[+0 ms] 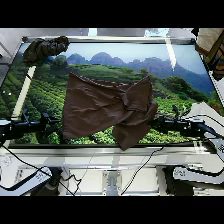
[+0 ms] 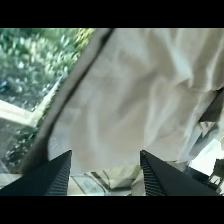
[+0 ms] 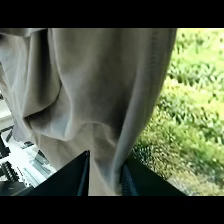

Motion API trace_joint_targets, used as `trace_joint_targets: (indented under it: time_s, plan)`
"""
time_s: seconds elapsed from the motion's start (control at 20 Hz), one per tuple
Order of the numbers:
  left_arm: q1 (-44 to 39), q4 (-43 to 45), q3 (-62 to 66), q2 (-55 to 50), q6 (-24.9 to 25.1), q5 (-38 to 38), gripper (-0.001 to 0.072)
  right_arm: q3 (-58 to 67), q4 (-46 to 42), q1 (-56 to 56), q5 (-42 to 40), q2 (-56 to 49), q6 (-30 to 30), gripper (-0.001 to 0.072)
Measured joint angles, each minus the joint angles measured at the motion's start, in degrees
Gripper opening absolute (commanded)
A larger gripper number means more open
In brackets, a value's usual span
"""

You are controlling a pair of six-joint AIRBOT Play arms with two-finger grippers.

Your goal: Fold the shirts.

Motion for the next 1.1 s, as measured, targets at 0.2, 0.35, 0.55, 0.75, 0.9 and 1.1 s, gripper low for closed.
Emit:
trace_joint_targets:
  time_s: [0.2, 0.35, 0.55, 0.75, 0.9, 1.1]
  plan:
    - [0.26, 3.43, -1.53, -1.84, 0.55, 0.07, 0.0458, 0.00, 0.48, 0.00, 0.02, 0.00, -0.02, 0.0243]
    - [0.33, 5.79, -1.88, -2.34, 0.50, 0.20, 0.0458, 0.00, 0.90, 0.00, -0.02, 0.00, -0.02, 0.0243]
    - [0.33, 7.08, -2.05, -3.65, 0.31, 0.48, 0.0458, 0.00, 1.70, 0.00, -0.07, 0.00, -0.04, 0.0243]
    - [0.33, 5.42, -2.05, -6.10, 0.33, 0.61, 0.0458, 0.00, 2.21, 0.00, -0.07, 0.00, -0.11, 0.0243]
    - [0.33, 2.51, -2.05, -7.58, 1.36, 1.31, 0.0458, 0.00, 2.32, 0.00, -0.09, 0.00, -0.11, 0.0243]
    - [0.33, 0.94, -2.05, -8.28, 2.05, 2.16, 0.0333, 0.00, 2.40, 0.00, -0.35, 0.00, -0.11, 0.0243]
